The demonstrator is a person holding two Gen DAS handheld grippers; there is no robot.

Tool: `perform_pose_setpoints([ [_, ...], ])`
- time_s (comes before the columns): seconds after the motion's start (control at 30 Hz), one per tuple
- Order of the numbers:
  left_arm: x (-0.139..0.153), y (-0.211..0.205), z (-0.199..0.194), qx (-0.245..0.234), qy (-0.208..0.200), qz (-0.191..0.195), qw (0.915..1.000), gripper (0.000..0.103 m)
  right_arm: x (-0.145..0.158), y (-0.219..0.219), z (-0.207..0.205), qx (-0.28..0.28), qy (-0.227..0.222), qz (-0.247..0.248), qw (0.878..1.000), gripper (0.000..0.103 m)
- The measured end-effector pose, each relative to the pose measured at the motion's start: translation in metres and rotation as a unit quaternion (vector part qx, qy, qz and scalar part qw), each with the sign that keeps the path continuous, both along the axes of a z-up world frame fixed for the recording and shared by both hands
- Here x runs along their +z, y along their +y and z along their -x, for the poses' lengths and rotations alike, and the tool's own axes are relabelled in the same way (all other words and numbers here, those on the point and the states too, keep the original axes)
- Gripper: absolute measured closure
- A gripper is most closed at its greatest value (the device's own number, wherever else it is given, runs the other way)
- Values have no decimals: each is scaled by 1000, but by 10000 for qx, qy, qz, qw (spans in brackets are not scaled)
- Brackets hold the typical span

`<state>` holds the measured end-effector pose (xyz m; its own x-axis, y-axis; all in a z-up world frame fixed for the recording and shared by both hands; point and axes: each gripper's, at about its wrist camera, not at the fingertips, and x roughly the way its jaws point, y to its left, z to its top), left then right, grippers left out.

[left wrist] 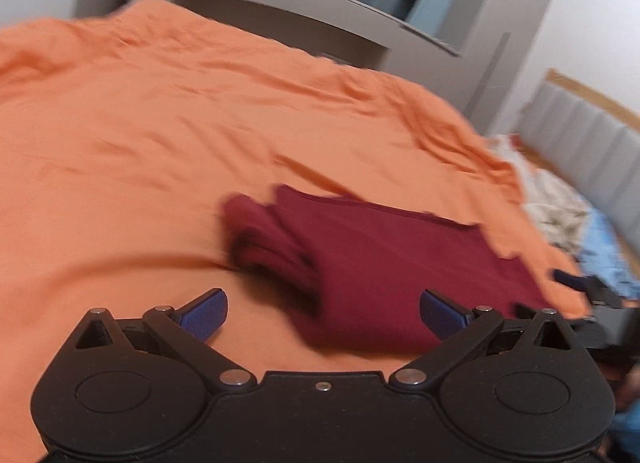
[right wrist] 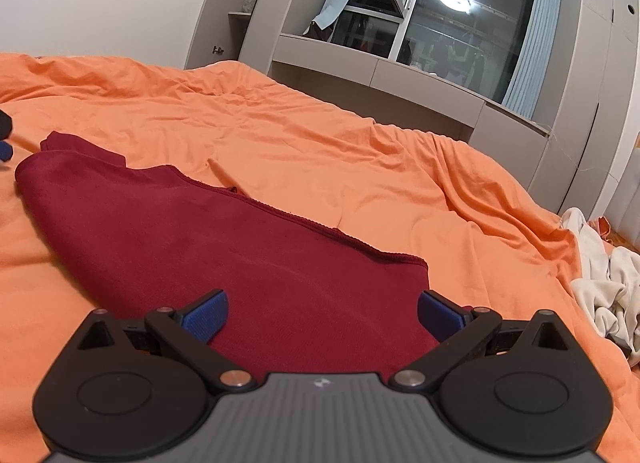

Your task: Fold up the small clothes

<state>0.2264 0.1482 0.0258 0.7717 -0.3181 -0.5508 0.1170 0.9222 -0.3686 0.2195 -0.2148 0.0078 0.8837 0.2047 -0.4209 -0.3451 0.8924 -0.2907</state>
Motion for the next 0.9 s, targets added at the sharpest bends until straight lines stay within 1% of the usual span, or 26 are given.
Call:
perform_pose_setpoints([
  [0.07,-4,-5,1,-222,97,368,9990,1,-1,0,-1,-2,18,10,10000,0],
  [0.13,-9,-10,1,-477,240,707,9961,1,-1,1,-1,-12,24,3,10000,0],
  [0.23,-20,-18,0,-659,345,1082,9913,1,-3,2,-1,-32,45,12,10000,0],
  [0.3,-29,-24,-6,-644,459,1210,9895,1,-4,3,-1,-34,43,18,10000,0],
  [0.4,-34,-37,-15,-515,465,1097,9915,1,-4,3,-1,-34,41,5,10000,0],
  [0.5,-35,-49,-21,-290,369,894,9949,1,-5,3,-1,-36,36,-17,10000,0],
  [0.6,-39,-56,-28,135,295,873,9957,1,-5,3,0,-50,-15,-19,10000,0],
  [0.7,-41,-58,-32,566,196,935,9938,1,-5,5,4,-64,-138,22,9999,0],
  [0.77,-42,-54,-30,818,126,1050,9910,1,-3,8,6,-25,-206,39,9998,0],
  [0.83,-44,-52,-31,1023,102,1177,9877,1,1,11,7,-45,-200,-112,9997,0],
  [0.9,-45,-47,-30,1176,47,1274,9848,1,7,15,5,-66,-86,-345,9993,0],
])
